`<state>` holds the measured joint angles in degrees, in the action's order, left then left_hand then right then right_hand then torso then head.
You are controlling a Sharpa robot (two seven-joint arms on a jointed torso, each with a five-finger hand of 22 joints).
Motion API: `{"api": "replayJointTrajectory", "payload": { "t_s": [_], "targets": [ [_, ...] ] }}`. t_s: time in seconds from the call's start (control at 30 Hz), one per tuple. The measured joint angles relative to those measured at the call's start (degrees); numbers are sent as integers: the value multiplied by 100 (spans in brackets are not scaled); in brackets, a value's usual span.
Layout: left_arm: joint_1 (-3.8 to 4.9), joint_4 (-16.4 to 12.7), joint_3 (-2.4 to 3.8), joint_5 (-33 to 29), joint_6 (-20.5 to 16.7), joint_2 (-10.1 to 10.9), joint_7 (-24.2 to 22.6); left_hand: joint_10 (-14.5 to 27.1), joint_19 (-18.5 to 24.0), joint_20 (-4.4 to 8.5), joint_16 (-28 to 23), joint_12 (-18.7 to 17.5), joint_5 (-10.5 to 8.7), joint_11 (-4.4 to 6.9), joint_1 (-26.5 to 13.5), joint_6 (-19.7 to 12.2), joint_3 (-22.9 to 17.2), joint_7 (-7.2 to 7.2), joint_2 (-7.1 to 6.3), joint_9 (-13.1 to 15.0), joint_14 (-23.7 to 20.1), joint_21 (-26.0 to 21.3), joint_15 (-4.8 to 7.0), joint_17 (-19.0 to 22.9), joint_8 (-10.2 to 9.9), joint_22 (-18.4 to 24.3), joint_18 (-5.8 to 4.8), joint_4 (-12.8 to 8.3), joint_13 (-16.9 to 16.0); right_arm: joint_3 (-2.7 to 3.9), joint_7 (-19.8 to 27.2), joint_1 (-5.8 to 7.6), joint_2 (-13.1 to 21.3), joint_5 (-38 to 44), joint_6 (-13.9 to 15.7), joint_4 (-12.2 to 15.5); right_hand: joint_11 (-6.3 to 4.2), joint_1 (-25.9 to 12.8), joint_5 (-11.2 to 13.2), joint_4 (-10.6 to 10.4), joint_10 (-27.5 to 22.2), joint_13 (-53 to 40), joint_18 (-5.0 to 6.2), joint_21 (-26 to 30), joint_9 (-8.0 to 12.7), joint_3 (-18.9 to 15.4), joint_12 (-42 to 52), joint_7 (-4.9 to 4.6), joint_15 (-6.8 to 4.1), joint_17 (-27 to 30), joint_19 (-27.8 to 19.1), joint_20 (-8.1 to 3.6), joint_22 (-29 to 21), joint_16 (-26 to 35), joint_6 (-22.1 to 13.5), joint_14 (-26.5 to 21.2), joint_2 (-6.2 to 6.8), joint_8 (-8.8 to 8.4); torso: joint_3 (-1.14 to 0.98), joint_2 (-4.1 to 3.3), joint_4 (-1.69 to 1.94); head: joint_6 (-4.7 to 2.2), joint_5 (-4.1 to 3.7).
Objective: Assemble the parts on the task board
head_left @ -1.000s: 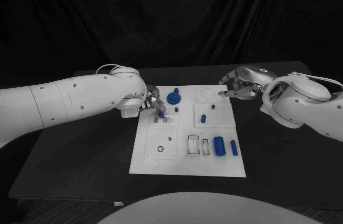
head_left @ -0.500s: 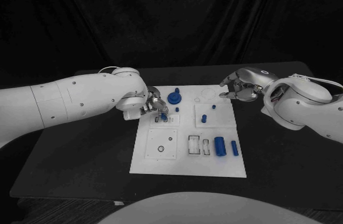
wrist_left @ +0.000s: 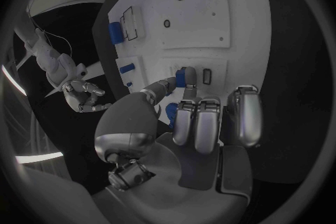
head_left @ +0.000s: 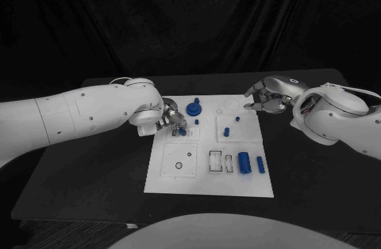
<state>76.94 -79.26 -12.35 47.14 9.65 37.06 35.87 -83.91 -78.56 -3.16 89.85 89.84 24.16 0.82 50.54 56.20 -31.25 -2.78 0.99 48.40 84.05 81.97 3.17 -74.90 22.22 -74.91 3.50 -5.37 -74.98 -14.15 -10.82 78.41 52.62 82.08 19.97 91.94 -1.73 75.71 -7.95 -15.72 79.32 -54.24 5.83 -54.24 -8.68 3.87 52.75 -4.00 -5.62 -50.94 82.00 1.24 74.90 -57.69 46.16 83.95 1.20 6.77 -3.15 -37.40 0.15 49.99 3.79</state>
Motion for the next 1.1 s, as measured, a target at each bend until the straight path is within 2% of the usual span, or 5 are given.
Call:
{"api": "replayJointTrajectory", "payload": {
  "t_s": [0.53, 1.1],
  "targets": [
    [-59, 14, 4, -7, -78, 14, -65, 0, 17, 16, 0, 0, -2, -1, 27, -24, 0, -1, 26, 34, 0, -23, 0, 0, -21, 0, 1, 0, 0, 0, 2, -25, 9, 0, -19, -1, -20, 0, 0, -17, -20, 62, 0, 0, 4, -17, -77, 0, 0, 12, 0, 0, 4, 22, 0, 0, 0, 0, -1, 0, -4, 0, 38],
    [-136, 24, 6, 516, -197, -3, -350, 0, 22, 21, 0, 0, -21, -1, 42, -50, 1, -27, 41, 44, 0, -23, -1, -5, -28, 0, 0, -1, 0, 0, 0, -35, 16, 0, -66, -2, 0, 0, 0, -17, -40, 114, 0, 0, 10, -17, -130, 0, 0, 18, 0, 0, 2, 22, 0, 0, 0, 0, 5, -1, 2, 0, 29]
  ]
}}
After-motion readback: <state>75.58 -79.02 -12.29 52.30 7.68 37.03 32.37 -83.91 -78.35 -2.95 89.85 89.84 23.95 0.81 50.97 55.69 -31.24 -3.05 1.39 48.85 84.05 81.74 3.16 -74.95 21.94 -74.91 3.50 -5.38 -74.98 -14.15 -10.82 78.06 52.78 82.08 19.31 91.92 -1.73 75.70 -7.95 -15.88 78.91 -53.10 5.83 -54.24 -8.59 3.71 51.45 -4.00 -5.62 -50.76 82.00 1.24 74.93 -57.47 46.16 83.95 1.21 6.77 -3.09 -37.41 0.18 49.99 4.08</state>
